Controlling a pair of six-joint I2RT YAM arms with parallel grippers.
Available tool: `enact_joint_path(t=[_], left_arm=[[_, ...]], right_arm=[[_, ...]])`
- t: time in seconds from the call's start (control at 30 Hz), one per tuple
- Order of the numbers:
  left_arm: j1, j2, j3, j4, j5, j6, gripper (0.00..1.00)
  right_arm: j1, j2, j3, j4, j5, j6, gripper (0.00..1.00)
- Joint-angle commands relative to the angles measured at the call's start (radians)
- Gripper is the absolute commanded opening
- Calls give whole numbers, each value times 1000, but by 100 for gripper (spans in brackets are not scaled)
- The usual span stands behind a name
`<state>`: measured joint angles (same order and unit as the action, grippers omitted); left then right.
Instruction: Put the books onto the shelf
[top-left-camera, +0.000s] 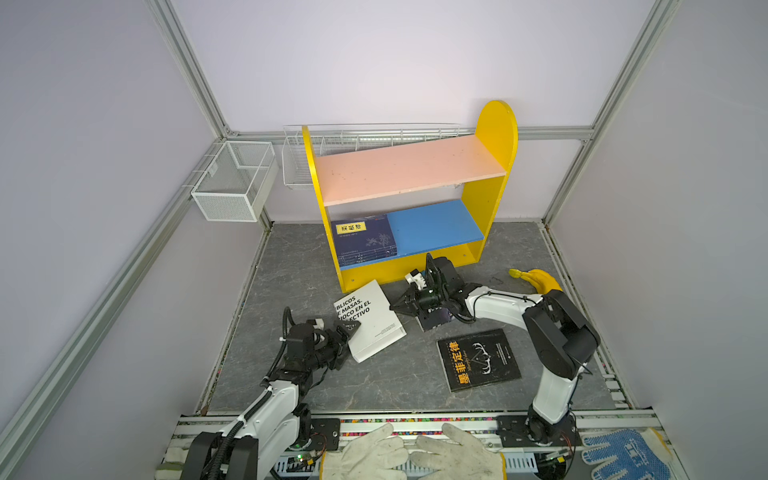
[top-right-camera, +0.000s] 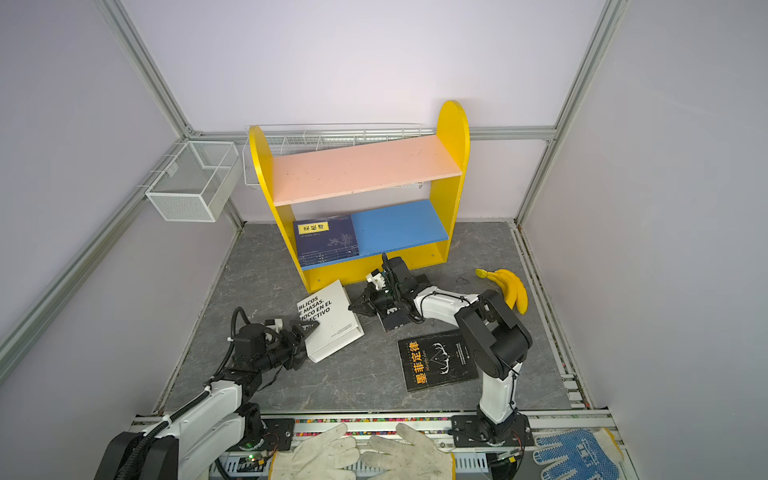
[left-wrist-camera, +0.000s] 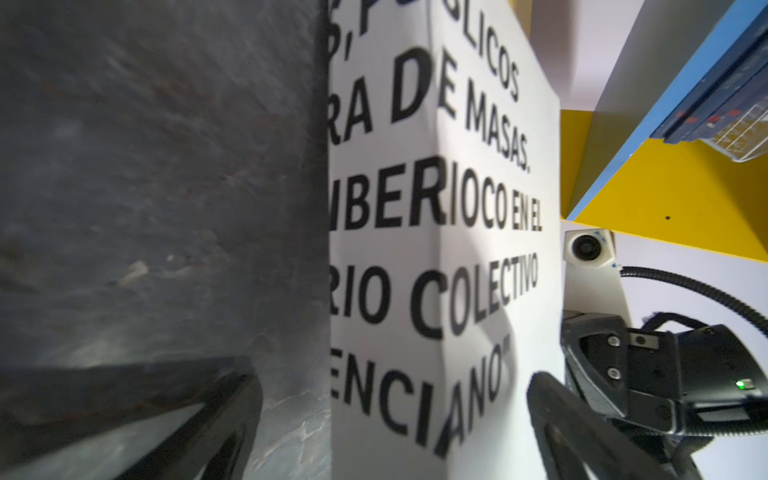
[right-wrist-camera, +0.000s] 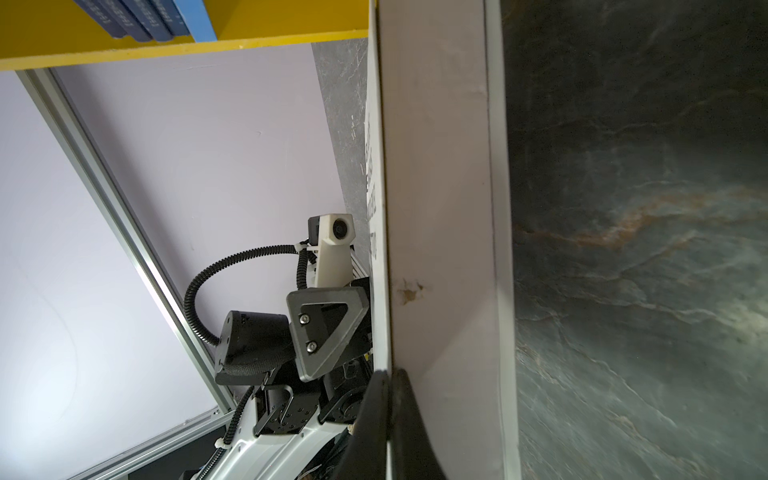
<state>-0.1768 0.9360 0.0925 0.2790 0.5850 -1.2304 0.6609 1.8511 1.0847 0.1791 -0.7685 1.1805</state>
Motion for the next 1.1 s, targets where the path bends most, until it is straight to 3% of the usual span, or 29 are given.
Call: enact_joint_path(t=[0.0, 0.33, 0.73, 1.07], left_arm=[[0, 1, 40, 113, 14, -56, 98], [-2, 27, 97, 235, 45, -111, 86], [-12, 16, 136, 208, 51, -121, 72], [-46, 9, 220, -60, 40, 36, 55]], right_arm=[[-1, 17, -14, 57, -28, 34, 7], [-4, 79, 6, 156, -94, 43, 7], [-1, 95, 26, 233, -136, 30, 7], [13, 125, 20, 319, -150, 60, 8]])
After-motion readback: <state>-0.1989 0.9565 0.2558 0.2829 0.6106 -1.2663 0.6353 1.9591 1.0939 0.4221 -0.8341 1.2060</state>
